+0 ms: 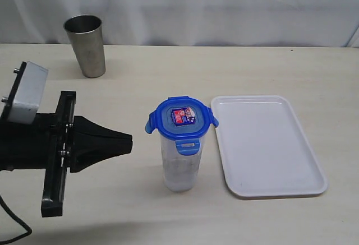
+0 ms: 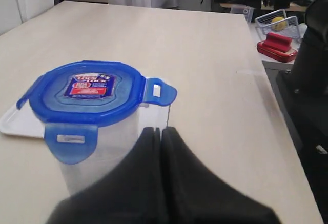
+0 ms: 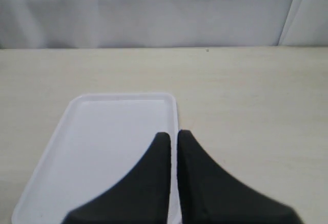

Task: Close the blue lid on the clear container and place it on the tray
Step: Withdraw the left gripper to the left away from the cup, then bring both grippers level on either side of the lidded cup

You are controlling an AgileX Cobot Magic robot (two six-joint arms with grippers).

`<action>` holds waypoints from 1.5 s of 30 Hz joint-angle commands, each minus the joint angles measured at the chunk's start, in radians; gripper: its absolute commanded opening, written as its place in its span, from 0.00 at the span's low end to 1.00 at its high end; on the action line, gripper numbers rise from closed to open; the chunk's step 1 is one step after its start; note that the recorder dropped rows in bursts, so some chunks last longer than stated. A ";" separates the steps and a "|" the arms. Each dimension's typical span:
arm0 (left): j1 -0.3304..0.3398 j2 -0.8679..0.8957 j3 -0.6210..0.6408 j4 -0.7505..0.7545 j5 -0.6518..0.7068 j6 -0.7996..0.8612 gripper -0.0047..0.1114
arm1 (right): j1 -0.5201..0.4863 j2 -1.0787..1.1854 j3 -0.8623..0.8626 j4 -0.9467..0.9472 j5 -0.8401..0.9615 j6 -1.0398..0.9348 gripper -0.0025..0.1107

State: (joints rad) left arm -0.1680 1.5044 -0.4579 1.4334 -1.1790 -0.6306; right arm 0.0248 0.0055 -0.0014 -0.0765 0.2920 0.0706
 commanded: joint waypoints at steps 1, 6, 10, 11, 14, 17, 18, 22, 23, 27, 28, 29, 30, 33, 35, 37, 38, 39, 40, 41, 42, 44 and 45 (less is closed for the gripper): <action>-0.019 0.004 0.005 -0.058 0.085 0.002 0.04 | 0.001 -0.006 0.001 0.062 -0.343 -0.003 0.06; -0.019 0.004 0.005 -0.069 0.137 0.012 0.04 | 0.001 -0.006 0.001 0.346 -0.635 -0.003 0.06; -0.019 0.004 0.005 -0.108 0.201 0.016 0.04 | 0.001 -0.006 0.001 0.355 -0.733 0.076 0.06; -0.019 0.004 0.005 -0.112 0.202 0.026 0.04 | 0.001 -0.006 0.001 0.327 -0.736 0.126 0.06; -0.019 0.004 0.005 -0.134 0.184 0.036 0.04 | 0.001 -0.006 0.001 0.112 -0.725 0.186 0.06; -0.019 0.004 0.005 -0.139 0.173 0.061 0.04 | 0.001 0.025 0.001 0.036 -0.736 0.274 0.06; -0.019 0.004 0.005 -0.139 0.173 0.061 0.04 | 0.001 0.059 0.001 0.031 -0.751 0.276 0.06; -0.019 0.004 0.005 -0.133 0.182 0.061 0.04 | 0.001 0.265 -0.035 -0.024 -0.754 0.285 0.06; -0.019 0.004 0.005 -0.128 0.182 0.059 0.04 | 0.001 0.317 -0.060 -0.067 -0.753 0.299 0.06; -0.019 0.004 0.005 -0.109 0.180 0.057 0.04 | 0.001 0.585 -0.191 -0.393 -0.725 0.537 0.06; -0.019 0.004 0.005 -0.109 0.180 0.057 0.04 | 0.001 0.657 -0.230 -0.527 -0.727 0.639 0.06; -0.019 0.004 0.005 -0.109 0.180 0.057 0.04 | 0.001 0.725 -0.261 -0.635 -0.745 0.718 0.06; -0.019 0.004 0.005 -0.109 0.180 0.057 0.04 | 0.001 0.791 -0.299 -0.771 -0.776 0.808 0.06; -0.019 0.004 0.005 -0.106 0.178 0.057 0.04 | -0.001 0.967 -0.407 -1.068 -0.893 0.970 0.06; -0.019 0.004 0.005 -0.106 0.178 0.057 0.04 | -0.001 1.070 -0.462 -1.138 -0.962 0.991 0.06; -0.019 0.004 0.005 -0.106 0.178 0.057 0.04 | -0.017 1.174 -0.516 -1.192 -1.043 0.987 0.06; -0.019 0.004 0.005 -0.106 0.178 0.057 0.04 | -0.033 1.215 -0.536 -1.219 -1.098 0.987 0.06; -0.019 0.004 0.005 -0.106 0.178 0.057 0.04 | -0.059 1.265 -0.559 -1.252 -1.166 0.985 0.06; -0.019 0.004 0.005 -0.106 0.178 0.057 0.04 | -0.091 1.315 -0.580 -1.281 -1.248 0.974 0.06; -0.019 0.004 0.005 -0.106 0.178 0.057 0.04 | -0.124 1.366 -0.595 -1.303 -1.323 0.951 0.06; -0.019 0.004 0.005 -0.106 0.178 0.057 0.04 | -0.158 1.418 -0.611 -1.342 -1.423 0.918 0.06; -0.019 0.004 0.005 -0.106 0.178 0.063 0.04 | -0.208 1.510 -0.643 -1.418 -1.513 0.853 0.06; -0.019 0.004 0.005 -0.108 0.176 0.066 0.04 | -0.219 1.554 -0.654 -1.433 -1.513 0.841 0.06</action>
State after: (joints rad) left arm -0.1790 1.5080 -0.4573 1.3320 -0.9958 -0.5724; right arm -0.1407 1.4581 -0.6228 -1.4190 -1.1171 0.9752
